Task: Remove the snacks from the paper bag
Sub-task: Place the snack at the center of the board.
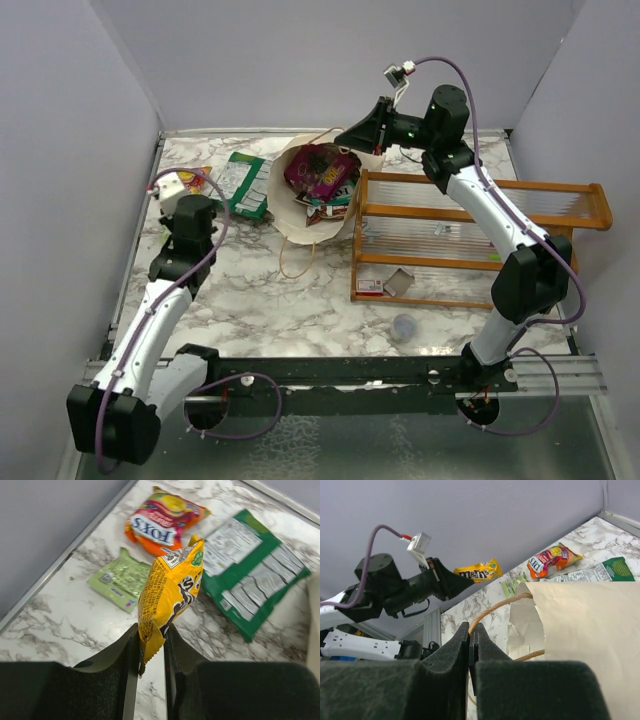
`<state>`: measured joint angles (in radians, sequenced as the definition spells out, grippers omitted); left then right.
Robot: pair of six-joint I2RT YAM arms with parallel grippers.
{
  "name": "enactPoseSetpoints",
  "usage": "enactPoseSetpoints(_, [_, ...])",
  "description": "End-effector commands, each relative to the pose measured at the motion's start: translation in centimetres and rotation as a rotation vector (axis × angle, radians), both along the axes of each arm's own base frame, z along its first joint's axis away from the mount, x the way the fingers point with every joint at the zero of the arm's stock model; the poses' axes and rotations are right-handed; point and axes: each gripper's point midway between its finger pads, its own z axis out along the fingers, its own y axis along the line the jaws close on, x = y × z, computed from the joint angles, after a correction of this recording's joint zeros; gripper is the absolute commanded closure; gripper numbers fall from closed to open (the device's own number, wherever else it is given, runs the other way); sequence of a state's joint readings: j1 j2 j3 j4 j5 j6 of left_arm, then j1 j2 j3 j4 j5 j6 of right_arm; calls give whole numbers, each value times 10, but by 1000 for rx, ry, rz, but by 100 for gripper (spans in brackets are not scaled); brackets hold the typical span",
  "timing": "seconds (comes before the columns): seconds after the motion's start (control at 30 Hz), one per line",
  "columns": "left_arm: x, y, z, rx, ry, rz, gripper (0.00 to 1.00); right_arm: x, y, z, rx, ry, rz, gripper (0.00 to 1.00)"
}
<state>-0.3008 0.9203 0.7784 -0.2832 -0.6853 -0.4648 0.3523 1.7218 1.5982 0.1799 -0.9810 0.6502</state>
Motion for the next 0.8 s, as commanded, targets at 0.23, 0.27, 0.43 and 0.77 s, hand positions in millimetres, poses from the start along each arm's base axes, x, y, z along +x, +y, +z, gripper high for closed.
enactPoseSetpoints(0.23, [-5,43,-77,-186,180,101,100,-9,-1,3,14,-20,26,99])
enactPoseSetpoints(0.27, [-7,46,-88,-185,211,114,100,-9,-1,4,13,-21,30,99])
enactPoseSetpoints(0.43, [-24,67,-138,-191,364,201,100,-12,-3,7,7,-41,15,99])
enactPoseSetpoints(0.77, [-66,90,-211,-217,623,322,100,-15,-3,7,15,-33,25,99])
